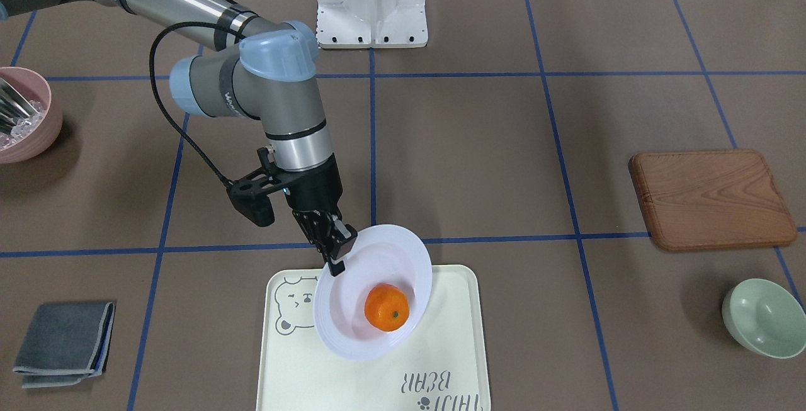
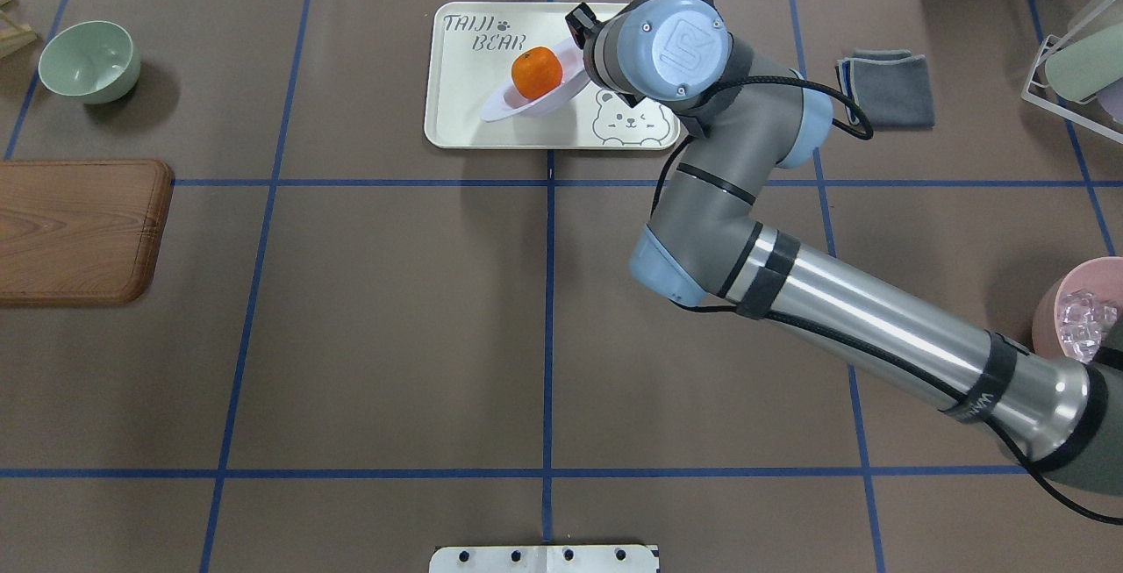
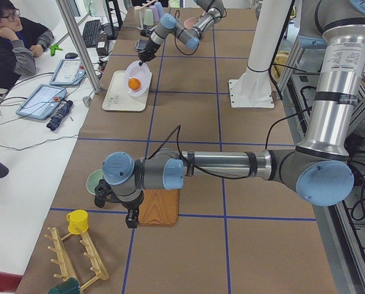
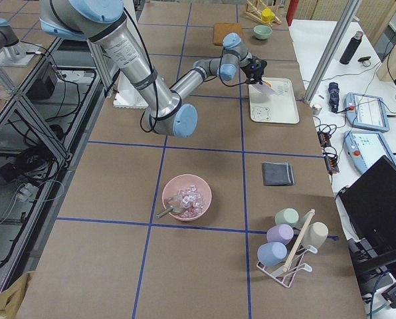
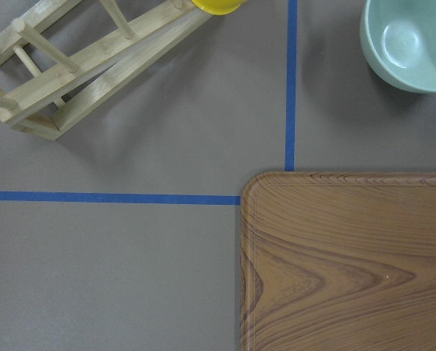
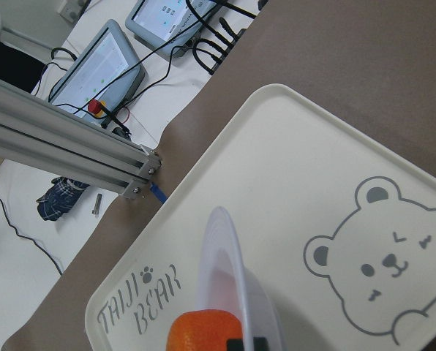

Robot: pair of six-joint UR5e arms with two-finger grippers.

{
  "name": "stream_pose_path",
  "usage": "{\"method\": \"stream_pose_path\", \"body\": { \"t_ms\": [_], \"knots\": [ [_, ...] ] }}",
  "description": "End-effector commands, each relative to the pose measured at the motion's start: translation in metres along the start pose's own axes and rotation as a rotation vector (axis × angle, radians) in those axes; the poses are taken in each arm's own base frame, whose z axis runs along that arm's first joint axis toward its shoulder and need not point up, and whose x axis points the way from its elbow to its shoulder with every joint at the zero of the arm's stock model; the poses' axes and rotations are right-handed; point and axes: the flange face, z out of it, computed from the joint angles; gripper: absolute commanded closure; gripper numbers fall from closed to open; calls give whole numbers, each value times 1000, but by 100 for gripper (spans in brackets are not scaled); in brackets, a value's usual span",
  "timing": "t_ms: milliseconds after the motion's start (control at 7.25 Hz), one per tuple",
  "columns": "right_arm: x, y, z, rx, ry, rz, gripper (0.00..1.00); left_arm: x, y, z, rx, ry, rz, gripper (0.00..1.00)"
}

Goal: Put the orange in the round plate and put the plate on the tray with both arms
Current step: 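Lower the plate onto the bear tray and open the right gripper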

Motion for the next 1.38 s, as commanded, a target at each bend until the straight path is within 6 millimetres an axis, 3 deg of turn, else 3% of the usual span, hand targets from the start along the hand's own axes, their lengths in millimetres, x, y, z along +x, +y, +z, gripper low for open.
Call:
{"method": "stream_pose_path", "body": {
  "t_ms": [0,138,276,414,552,690,828,1103,1241],
  "knots": [
    [-46,11,37,18,14,31,100,-2,5,2,-3,0,-3,0],
    [-45,11,55,20,10,32,100,0,5,1,-1,1,1,0],
    [-39,10,60,26,19,23,100,0,5,1,0,1,2,0],
    [-20,13,68,27,40,-42,100,1,4,0,3,1,3,0],
    [1,15,69,29,47,-90,47,1,4,0,2,1,3,0],
    [23,9,60,27,37,-128,2,2,4,0,2,3,3,0],
    [38,0,44,25,44,-184,0,3,3,-1,4,3,5,1],
    [26,-19,16,0,146,-344,0,3,3,-1,4,3,5,0],
    [36,-47,9,-68,200,-450,0,6,4,-5,7,0,7,0]
  ]
}}
